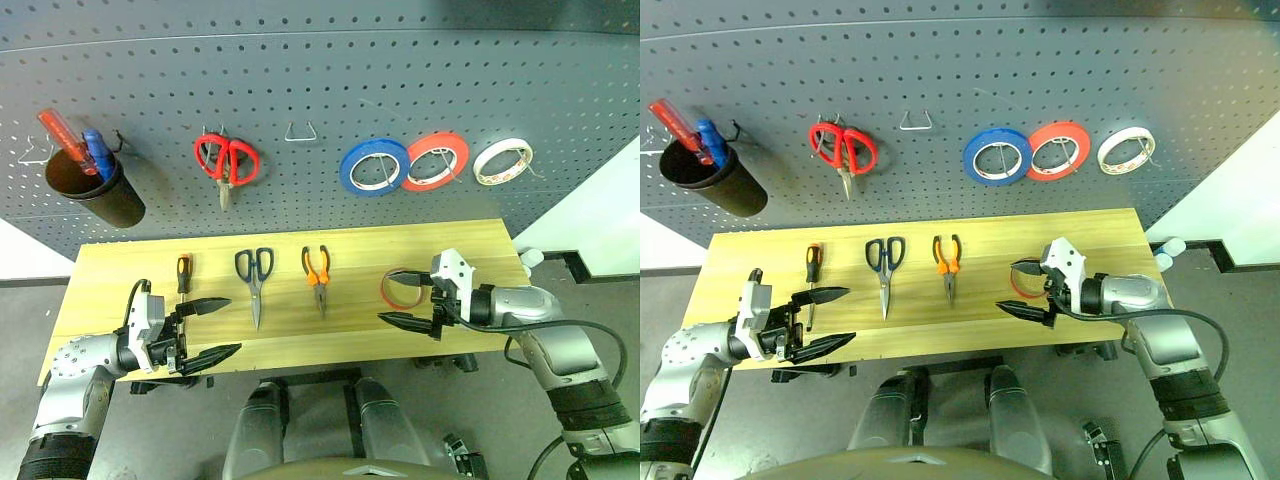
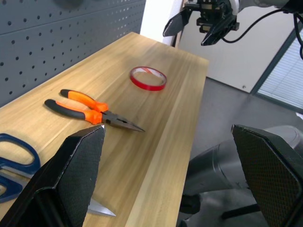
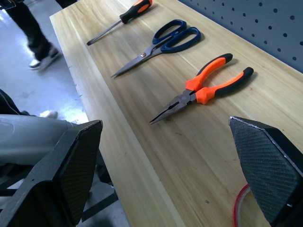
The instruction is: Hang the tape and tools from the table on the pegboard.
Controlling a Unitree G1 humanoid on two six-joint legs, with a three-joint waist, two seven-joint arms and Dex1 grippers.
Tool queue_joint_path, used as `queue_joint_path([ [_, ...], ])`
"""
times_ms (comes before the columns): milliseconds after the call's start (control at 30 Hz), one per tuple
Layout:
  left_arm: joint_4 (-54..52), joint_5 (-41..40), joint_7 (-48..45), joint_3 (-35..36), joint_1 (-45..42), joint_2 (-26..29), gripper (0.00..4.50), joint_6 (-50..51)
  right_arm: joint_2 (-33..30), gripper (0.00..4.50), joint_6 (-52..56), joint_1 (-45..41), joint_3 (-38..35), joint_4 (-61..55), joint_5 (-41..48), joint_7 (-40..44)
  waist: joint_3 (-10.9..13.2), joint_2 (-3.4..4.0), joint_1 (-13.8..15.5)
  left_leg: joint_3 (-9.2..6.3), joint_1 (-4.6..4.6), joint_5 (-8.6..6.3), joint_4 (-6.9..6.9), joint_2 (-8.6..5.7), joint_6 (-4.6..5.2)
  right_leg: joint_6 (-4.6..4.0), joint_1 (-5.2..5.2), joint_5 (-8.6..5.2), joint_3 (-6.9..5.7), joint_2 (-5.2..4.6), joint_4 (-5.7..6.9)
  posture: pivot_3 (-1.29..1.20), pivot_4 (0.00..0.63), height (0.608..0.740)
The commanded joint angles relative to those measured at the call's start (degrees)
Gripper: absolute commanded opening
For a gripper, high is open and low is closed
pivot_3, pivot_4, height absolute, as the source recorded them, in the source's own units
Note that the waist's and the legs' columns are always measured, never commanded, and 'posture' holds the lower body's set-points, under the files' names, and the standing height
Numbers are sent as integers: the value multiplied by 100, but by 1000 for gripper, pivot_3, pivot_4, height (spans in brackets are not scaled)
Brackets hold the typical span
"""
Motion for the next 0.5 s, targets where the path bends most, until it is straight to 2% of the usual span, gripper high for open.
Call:
queue_joint_path([
  [33,-245,-19,42,28,66,24,4486,1,-103,4500,-56,-14,-45,-80,11,68,3,0,1,-1,-1,0,0,0,0,0,-1,0,0,0,0,116,287,740],
  [333,-678,-123,144,-26,323,-90,4486,188,-220,4500,80,-118,101,43,-182,110,3,0,-7,-1,-4,0,-2,0,0,0,-5,0,0,-1,-2,113,258,740],
  [500,-456,19,-5,-166,98,-102,4486,123,-300,4500,116,-186,161,192,-358,9,-3,-7,-7,0,-8,0,-1,-2,0,0,-9,0,0,-1,-2,81,213,740],
])
